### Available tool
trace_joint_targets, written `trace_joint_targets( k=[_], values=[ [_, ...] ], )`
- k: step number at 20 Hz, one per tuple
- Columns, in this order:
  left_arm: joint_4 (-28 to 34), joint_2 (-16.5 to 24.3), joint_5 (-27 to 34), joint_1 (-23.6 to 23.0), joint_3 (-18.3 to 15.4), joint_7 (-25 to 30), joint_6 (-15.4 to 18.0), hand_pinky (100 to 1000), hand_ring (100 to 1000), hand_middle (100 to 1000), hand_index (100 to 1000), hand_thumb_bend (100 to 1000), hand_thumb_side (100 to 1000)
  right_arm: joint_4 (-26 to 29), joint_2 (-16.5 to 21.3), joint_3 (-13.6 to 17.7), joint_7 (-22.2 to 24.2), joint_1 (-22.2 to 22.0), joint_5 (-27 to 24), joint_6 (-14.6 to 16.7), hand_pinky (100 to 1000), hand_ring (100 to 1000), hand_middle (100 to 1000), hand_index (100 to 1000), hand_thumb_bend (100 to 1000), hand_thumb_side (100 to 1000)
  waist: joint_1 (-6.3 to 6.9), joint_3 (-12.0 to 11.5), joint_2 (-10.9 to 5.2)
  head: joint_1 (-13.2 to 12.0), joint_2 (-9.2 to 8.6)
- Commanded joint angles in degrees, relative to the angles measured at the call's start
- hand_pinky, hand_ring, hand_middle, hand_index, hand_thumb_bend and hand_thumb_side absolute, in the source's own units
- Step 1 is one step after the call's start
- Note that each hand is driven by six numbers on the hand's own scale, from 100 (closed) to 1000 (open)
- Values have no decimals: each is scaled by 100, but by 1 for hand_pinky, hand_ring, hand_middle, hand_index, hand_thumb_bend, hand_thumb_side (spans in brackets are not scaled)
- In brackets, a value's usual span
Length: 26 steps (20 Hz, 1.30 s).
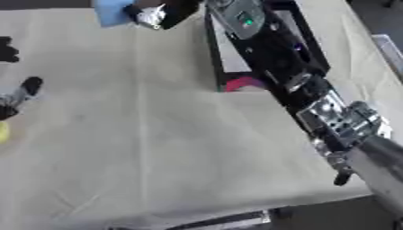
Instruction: Pick up the objects with one hand, pass them to the other hand, and then place them into the box on the other side of the table.
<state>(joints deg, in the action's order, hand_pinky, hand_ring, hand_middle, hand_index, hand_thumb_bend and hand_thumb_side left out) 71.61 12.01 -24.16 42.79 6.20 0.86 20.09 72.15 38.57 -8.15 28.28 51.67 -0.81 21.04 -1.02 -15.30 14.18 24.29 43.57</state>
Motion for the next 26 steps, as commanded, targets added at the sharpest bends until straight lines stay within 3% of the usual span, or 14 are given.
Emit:
trace_joint_targets(
  k=[1,7,10,16,23,26],
  values=[
    [277,560,183,110,-111,59,28,802,674,668,798,430,437,-222,602,411,-269,-64,-52,-142,780,889,254,556,100,206,34,2,-151,128,-125],
    [517,1327,541,27,-380,8,11,817,693,692,805,435,419,-646,1196,846,-682,-496,35,-101,780,894,254,560,100,209,72,-9,-113,343,-271],
    [567,1610,652,-24,-491,-142,3,820,700,701,811,442,404,-759,1420,988,-821,-733,60,-38,779,894,255,560,100,227,76,-13,-94,550,-452],
    [629,1882,721,-107,-606,-394,6,818,699,698,809,449,391,-1132,1642,1139,-1042,-992,283,102,776,897,256,563,100,259,94,-28,-71,736,-684],
    [617,2143,769,-229,-744,-599,-42,817,700,693,806,452,379,-1593,1729,1067,-1164,-1139,984,524,767,891,266,561,100,352,106,-55,-47,725,-663],
    [584,2250,749,-290,-830,-724,-92,816,697,687,803,450,374,-1747,1760,1008,-1193,-1179,1347,721,767,903,297,612,100,353,101,-74,-46,708,-624]
  ],
)
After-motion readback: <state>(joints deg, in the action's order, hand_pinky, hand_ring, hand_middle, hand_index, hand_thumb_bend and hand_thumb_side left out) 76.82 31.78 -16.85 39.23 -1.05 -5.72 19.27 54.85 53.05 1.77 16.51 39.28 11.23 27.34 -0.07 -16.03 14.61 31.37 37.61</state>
